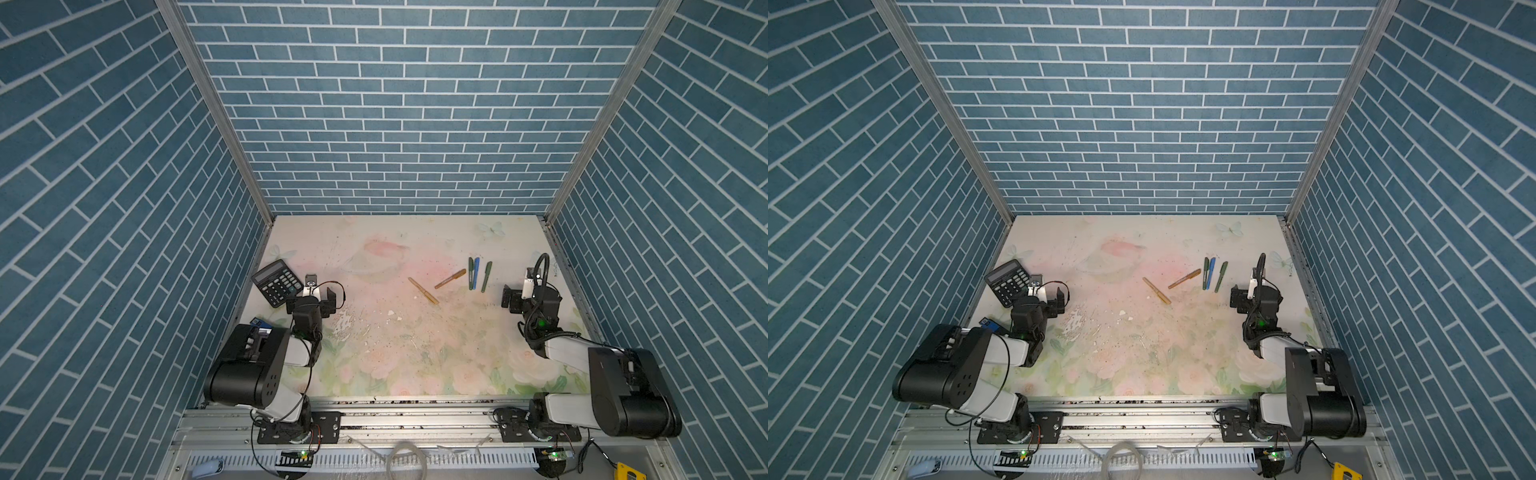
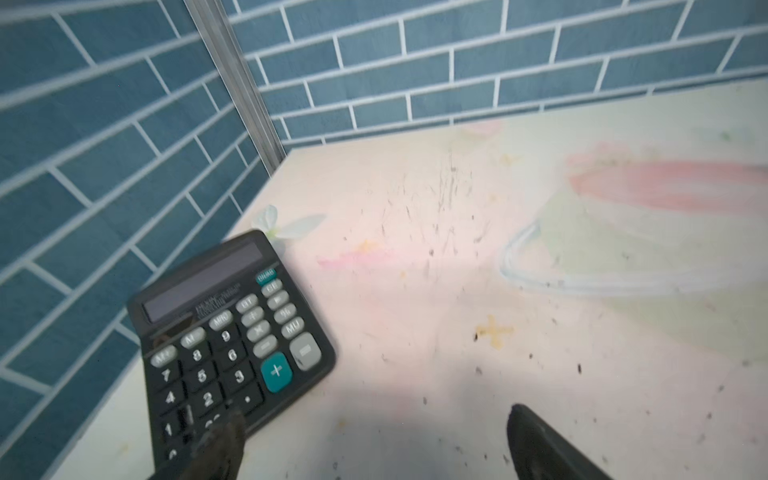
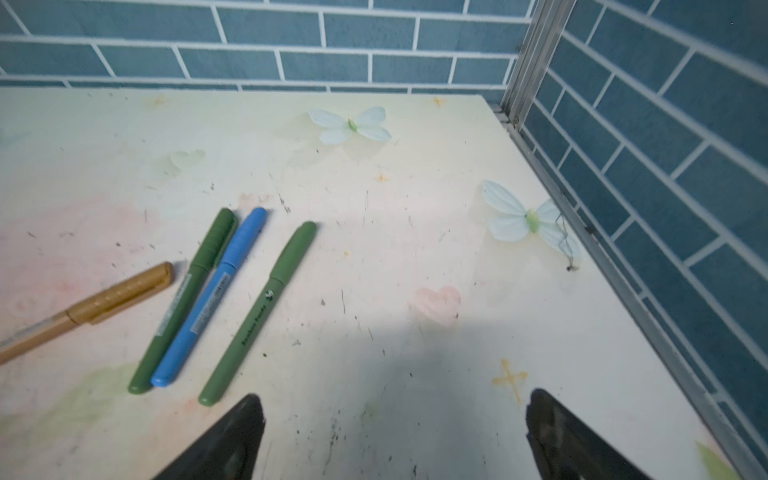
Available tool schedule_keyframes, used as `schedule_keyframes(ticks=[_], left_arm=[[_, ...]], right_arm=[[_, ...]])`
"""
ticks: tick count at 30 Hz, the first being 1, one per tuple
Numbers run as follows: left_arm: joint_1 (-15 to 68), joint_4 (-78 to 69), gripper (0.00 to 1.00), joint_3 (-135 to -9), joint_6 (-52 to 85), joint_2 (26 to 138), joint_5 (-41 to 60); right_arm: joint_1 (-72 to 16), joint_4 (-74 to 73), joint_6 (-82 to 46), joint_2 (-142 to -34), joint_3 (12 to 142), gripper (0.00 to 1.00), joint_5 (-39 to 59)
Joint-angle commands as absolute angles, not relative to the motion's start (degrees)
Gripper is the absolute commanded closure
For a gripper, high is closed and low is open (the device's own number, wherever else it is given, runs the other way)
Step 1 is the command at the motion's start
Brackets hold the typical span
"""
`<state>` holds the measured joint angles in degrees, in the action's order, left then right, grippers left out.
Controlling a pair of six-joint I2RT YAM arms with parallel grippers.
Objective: Insert the pens into the pen caps
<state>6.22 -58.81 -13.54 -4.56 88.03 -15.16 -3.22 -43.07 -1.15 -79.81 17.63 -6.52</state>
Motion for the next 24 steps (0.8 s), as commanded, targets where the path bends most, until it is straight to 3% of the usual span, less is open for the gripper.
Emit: schedule_keyframes(ticks=[1, 3, 6, 7, 19, 24], left_arm=[[4.7, -61.0, 0.00, -16.3, -3.5, 87.7, -14.4], [4.4, -53.8, 0.00, -19.4, -2.9, 87.0, -14.4], [3.6, -50.4, 0.00, -21.4, -2.8, 87.3, -11.9], [3.5, -51.3, 0.00, -21.4, -2.9, 87.6, -11.8], [3.5, -50.8, 0.00, -21.5, -3.1, 87.6, -11.2], [3.5, -50.8, 0.00, -21.6, -3.1, 87.6, -11.2]], right_arm=[[-3.1, -64.7, 0.9, -86.6, 14.4, 0.01, -10.2], [-2.9, -67.5, 0.1, -90.3, 15.1, 0.01, -13.8], [-1.6, -54.8, -2.2, -89.4, 20.9, 0.01, -12.8], [0.8, -49.7, -4.3, -88.0, 22.2, 0.01, -8.2], [2.6, -52.3, -4.8, -88.3, 21.2, 0.01, -6.0], [2.5, -49.8, -2.7, -88.4, 22.5, 0.01, -0.6]])
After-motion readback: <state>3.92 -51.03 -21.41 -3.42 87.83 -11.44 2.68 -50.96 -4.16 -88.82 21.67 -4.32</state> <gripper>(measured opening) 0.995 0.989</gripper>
